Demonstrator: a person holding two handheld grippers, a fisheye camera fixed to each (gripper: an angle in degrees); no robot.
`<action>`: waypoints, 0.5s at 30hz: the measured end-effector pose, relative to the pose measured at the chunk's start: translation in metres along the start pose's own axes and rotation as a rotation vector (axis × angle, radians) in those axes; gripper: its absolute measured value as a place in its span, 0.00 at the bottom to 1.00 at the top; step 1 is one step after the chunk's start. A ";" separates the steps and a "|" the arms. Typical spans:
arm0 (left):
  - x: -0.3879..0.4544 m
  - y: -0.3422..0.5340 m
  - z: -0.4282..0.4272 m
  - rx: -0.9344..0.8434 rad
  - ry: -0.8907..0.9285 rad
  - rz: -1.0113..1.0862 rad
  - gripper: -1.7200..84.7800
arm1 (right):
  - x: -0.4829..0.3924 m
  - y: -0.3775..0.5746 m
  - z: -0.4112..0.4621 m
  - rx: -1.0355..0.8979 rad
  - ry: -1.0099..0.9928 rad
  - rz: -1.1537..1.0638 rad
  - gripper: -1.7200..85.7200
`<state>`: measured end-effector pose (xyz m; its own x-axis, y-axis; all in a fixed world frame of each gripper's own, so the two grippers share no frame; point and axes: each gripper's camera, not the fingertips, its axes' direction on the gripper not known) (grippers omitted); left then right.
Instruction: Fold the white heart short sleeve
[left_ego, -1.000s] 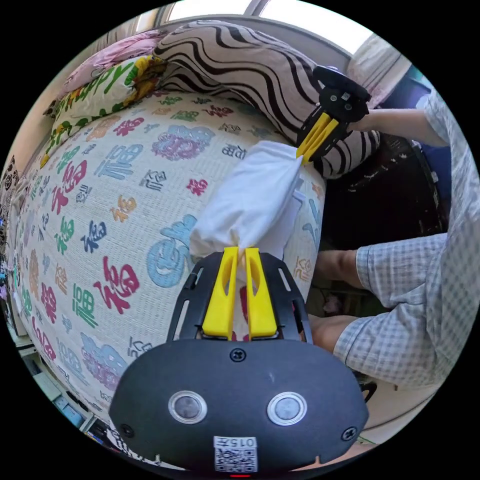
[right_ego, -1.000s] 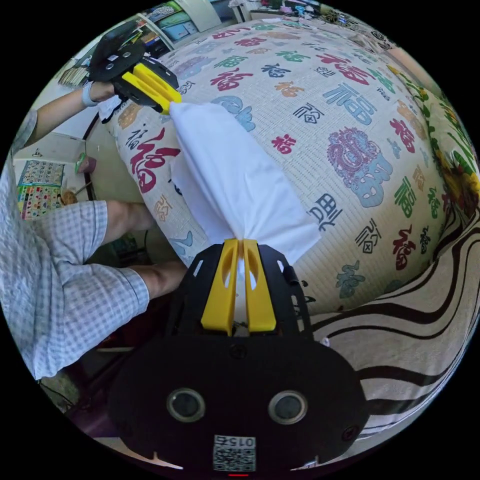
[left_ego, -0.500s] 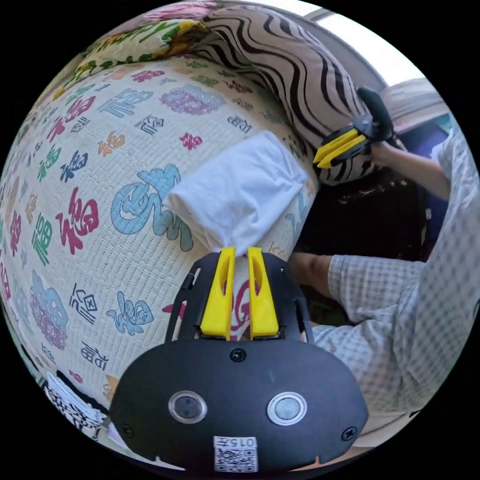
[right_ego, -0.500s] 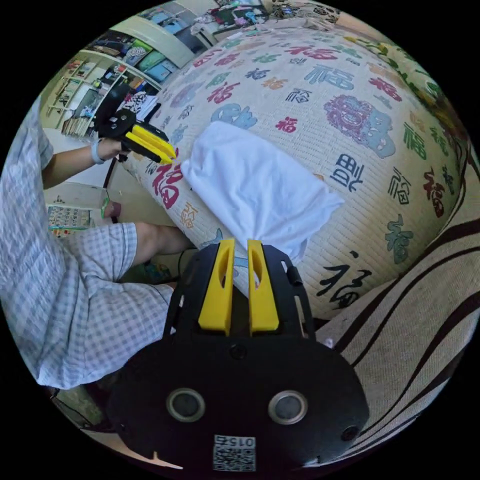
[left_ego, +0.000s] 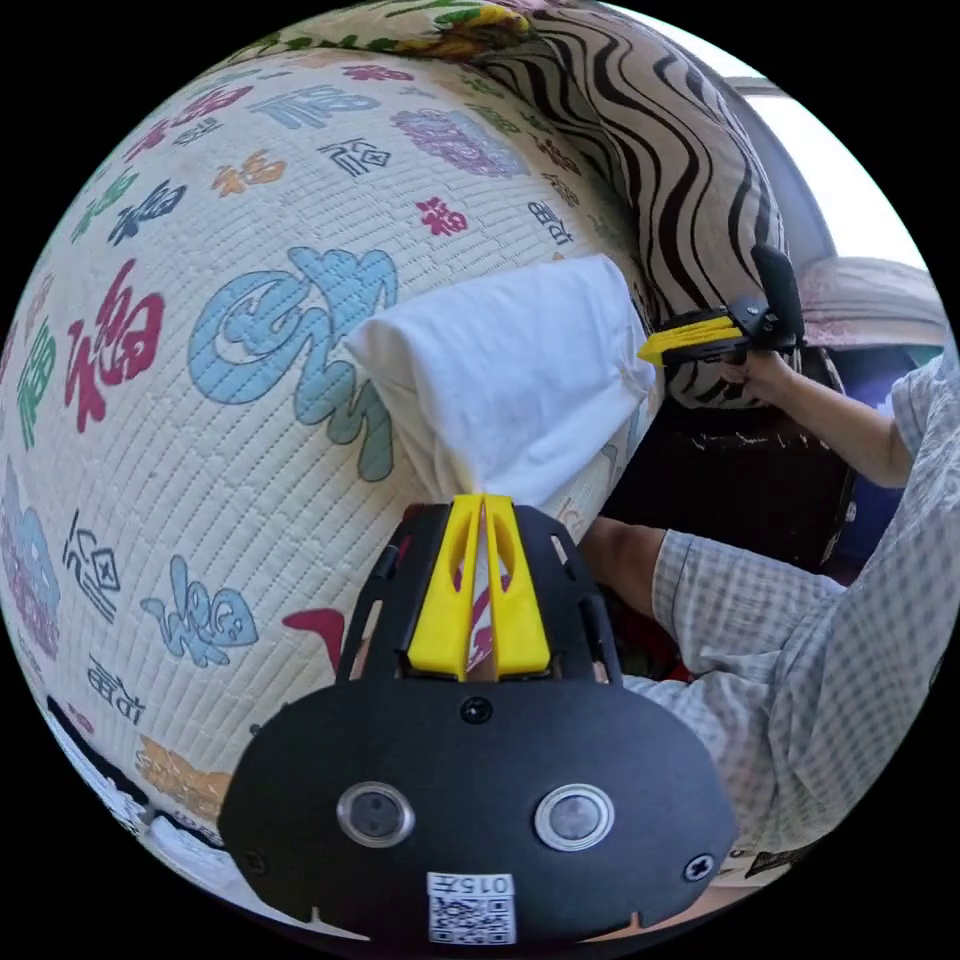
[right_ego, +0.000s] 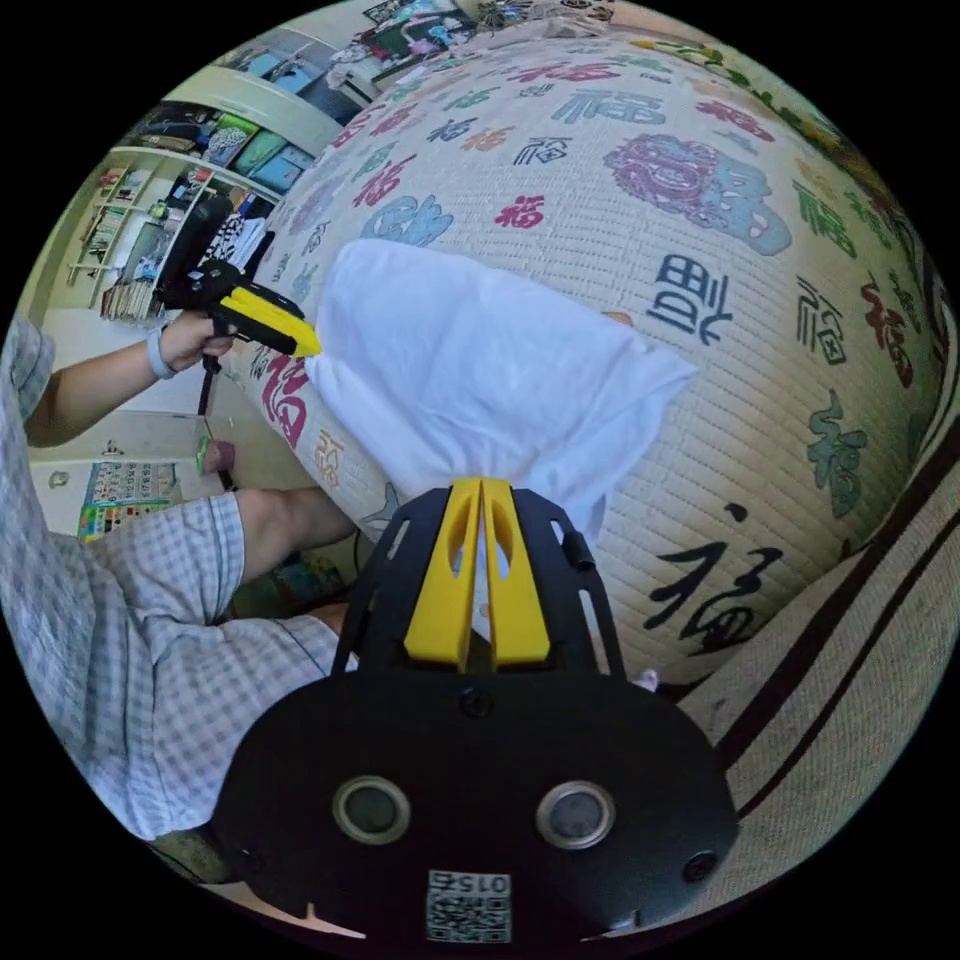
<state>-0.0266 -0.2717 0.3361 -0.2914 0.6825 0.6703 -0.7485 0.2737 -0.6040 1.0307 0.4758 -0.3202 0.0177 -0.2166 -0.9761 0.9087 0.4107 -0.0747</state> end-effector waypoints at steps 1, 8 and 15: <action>-0.009 0.010 -0.020 0.019 0.005 -0.036 0.03 | 0.010 0.007 -0.010 0.044 -0.014 0.007 0.04; -0.103 0.055 -0.096 0.217 0.291 -0.297 0.16 | 0.090 0.015 -0.012 0.160 -0.103 0.140 0.13; -0.152 0.079 -0.132 0.221 0.525 -0.256 0.18 | 0.144 0.008 0.038 0.127 -0.345 0.161 0.15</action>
<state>0.0375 -0.2649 0.1298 0.2028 0.8713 0.4469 -0.8776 0.3642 -0.3117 1.0560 0.4146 -0.4532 0.2835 -0.4516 -0.8460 0.9269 0.3552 0.1210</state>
